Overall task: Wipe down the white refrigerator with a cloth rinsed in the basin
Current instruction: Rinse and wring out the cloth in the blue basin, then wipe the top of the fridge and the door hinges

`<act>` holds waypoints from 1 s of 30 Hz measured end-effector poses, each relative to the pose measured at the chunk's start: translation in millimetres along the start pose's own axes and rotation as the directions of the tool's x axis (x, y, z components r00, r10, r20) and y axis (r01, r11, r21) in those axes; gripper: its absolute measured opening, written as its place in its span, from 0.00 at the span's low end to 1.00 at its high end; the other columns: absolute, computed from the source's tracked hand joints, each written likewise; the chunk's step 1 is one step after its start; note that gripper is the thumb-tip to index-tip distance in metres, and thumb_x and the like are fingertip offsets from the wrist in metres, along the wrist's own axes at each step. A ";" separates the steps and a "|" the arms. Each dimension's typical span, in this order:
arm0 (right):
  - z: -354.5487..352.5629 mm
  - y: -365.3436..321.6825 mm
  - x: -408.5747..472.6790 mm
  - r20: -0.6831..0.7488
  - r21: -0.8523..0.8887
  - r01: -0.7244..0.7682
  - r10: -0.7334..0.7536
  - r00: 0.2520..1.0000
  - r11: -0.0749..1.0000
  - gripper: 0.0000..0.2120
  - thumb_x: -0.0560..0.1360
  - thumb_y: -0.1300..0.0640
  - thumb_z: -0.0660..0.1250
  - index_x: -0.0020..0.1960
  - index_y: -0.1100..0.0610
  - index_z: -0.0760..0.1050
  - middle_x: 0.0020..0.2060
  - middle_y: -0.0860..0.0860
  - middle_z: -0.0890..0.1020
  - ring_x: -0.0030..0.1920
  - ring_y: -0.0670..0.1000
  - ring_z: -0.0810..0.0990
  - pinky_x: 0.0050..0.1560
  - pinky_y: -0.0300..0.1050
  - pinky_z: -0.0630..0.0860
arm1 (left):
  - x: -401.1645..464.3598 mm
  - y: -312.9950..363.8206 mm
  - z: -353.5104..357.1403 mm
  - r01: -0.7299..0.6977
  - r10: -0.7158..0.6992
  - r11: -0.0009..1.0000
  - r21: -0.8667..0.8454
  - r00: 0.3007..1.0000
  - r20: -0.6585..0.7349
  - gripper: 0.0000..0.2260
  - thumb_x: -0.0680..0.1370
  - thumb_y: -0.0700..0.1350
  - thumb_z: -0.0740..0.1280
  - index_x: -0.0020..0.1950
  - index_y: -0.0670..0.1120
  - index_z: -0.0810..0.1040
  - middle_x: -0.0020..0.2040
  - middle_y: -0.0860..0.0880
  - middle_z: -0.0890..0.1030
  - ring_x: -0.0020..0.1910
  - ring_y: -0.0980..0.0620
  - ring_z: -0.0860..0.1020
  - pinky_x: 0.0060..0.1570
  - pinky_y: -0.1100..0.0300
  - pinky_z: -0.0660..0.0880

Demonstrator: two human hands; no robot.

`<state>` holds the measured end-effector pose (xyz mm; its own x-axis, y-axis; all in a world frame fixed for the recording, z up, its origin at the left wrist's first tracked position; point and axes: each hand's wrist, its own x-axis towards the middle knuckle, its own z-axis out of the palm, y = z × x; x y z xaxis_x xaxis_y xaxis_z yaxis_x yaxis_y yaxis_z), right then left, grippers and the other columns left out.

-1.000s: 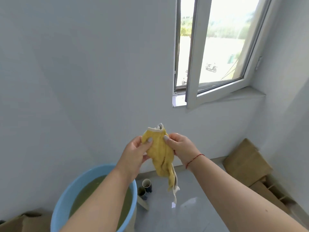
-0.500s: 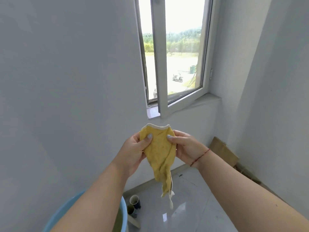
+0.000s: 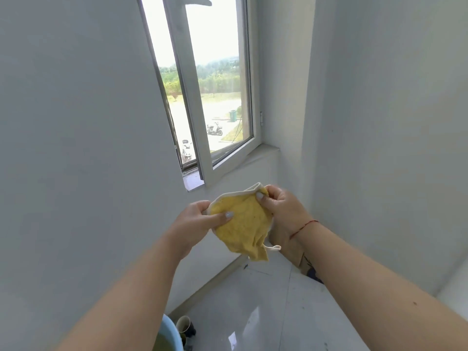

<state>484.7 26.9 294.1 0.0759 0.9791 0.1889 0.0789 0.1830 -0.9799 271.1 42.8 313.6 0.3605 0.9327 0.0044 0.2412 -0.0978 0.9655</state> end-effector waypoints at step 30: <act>-257.2 -62.0 -304.5 -0.786 0.146 -0.232 0.256 0.563 0.962 0.21 0.73 0.43 0.69 0.51 0.61 0.80 0.48 0.58 0.85 0.49 0.57 0.84 0.54 0.52 0.80 | -75.4 96.6 369.8 0.107 0.012 0.977 -0.186 0.837 0.547 0.06 0.83 0.42 0.60 0.57 0.42 0.74 0.51 0.39 0.82 0.49 0.40 0.82 0.52 0.40 0.79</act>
<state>712.4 -305.5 313.6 0.8438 0.5283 -0.0941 -0.0869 -0.0386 -0.9955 600.4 -165.3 310.3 0.7977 0.5894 -0.1271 0.1069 0.0692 0.9919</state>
